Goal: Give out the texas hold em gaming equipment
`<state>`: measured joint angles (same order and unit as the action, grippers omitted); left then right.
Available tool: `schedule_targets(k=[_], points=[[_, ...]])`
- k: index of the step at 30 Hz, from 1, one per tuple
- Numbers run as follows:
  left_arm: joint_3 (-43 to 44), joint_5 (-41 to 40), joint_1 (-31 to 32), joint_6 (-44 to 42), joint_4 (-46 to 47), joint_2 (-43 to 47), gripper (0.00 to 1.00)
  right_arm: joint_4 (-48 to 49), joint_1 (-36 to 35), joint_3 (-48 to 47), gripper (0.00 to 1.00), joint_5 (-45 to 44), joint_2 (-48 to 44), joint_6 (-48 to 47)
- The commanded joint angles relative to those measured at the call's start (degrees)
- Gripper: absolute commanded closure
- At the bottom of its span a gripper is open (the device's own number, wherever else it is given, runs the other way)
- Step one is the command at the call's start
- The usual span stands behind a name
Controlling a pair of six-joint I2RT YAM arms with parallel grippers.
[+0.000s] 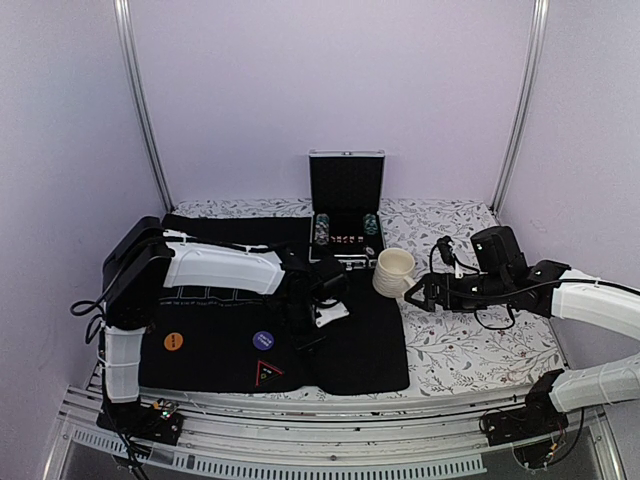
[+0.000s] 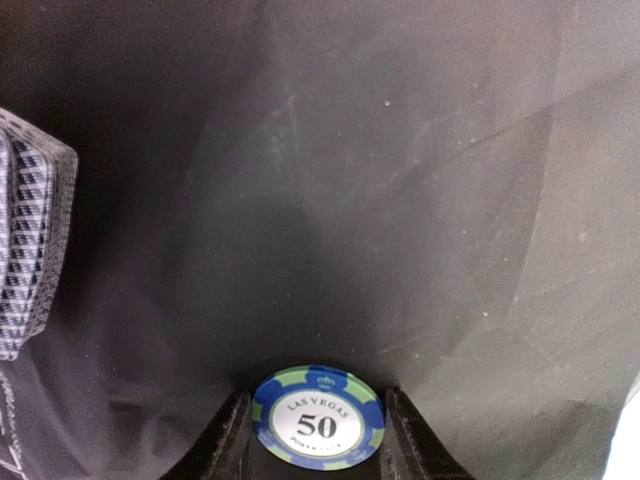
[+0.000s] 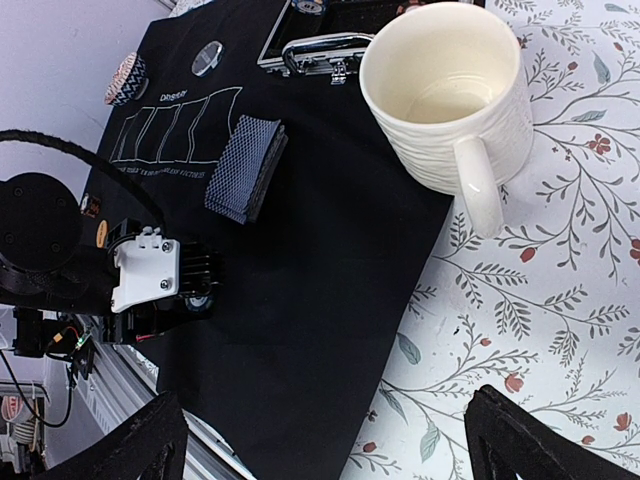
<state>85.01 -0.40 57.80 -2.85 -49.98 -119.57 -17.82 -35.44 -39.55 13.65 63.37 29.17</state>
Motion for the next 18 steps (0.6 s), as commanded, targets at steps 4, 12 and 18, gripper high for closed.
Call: schedule_targets(k=[4,12,18], points=[[-1.4,1.0,-1.0,-0.1,-3.1,0.6,0.67,-0.5,0.3,0.4,0.01,-0.3,-1.7,0.1],[-0.6,1.5,-1.2,0.8,-1.3,3.5,0.68,-0.9,0.4,0.4,0.01,-0.6,-2.3,0.0],[-0.5,1.1,-1.9,1.1,-1.1,5.5,0.68,-1.1,0.2,0.3,0.01,-0.9,-3.1,0.0]])
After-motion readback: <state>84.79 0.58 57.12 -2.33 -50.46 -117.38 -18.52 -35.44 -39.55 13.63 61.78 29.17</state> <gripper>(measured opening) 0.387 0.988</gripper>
